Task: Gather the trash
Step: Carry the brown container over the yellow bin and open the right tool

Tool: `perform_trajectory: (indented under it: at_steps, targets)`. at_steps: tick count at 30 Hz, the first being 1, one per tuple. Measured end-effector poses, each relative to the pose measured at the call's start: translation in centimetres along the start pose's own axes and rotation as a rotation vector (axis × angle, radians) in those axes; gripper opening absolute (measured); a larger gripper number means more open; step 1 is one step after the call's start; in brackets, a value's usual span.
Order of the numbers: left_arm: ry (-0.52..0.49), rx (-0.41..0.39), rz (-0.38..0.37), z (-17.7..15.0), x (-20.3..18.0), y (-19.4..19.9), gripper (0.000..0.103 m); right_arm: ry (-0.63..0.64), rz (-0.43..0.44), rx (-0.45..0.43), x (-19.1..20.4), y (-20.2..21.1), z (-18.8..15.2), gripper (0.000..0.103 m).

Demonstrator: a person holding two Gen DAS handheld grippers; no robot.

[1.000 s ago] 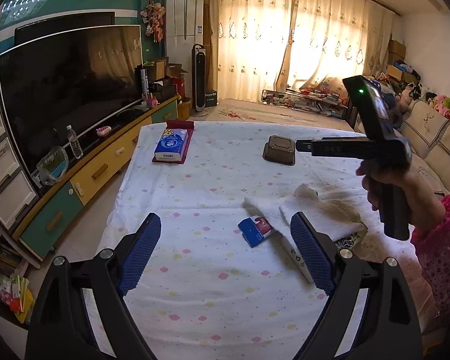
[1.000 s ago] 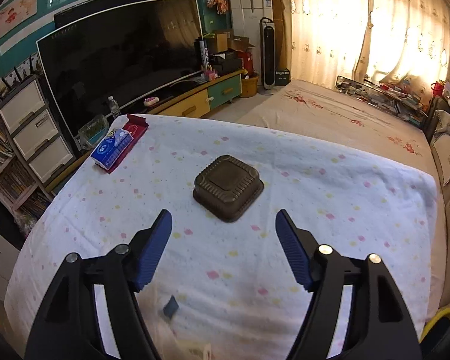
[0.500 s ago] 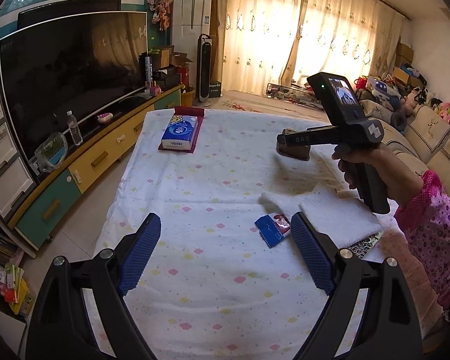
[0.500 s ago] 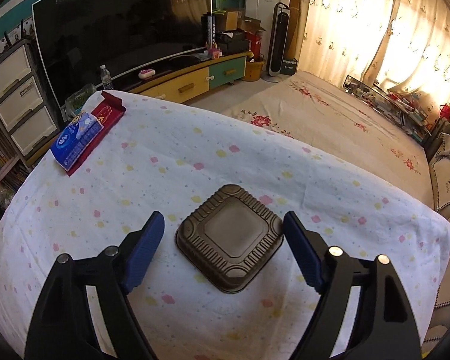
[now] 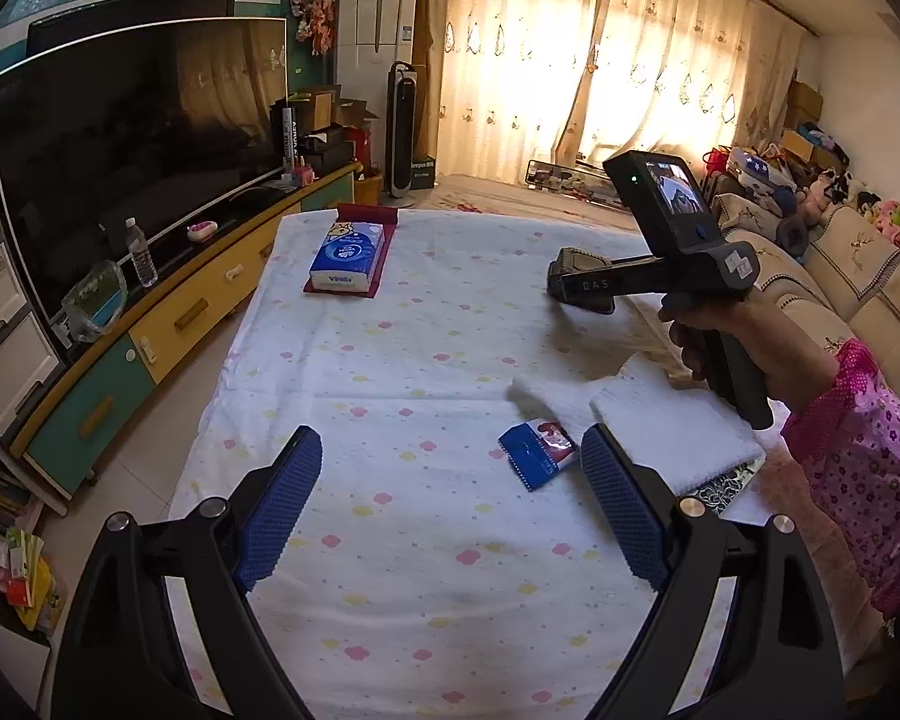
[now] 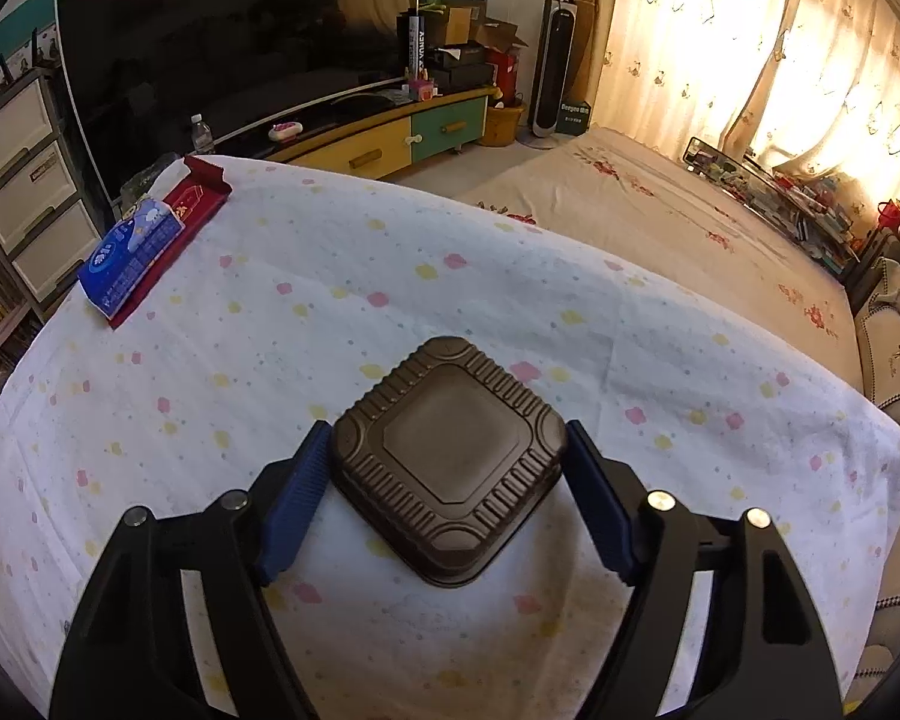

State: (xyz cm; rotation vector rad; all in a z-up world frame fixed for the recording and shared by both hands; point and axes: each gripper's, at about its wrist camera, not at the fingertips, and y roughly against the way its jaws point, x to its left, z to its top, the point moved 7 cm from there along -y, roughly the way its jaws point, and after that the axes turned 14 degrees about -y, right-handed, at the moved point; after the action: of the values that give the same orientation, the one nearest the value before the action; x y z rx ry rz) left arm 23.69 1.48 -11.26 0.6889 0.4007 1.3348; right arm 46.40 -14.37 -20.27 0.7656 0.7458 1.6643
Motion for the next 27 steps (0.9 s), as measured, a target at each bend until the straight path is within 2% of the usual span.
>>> perform_trajectory:
  at_steps: [8,14,20,27]
  targets:
    - [-0.017,-0.003,-0.003,0.1,-0.9,0.6,0.087,-0.018,0.037,-0.062,-1.0,6.3,-2.2,0.071]
    - [-0.041,-0.025,-0.016,0.3,-2.6,1.8,0.087,-0.045,0.007,-0.115,-4.2,13.7,-7.0,0.071]
    - [-0.072,-0.031,-0.036,0.2,-5.0,2.6,0.087,-0.158,-0.058,-0.138,-11.3,19.9,-13.6,0.071]
    - [-0.113,-0.026,-0.054,0.4,-8.1,2.8,0.087,-0.380,-0.227,-0.128,-22.8,23.7,-21.1,0.072]
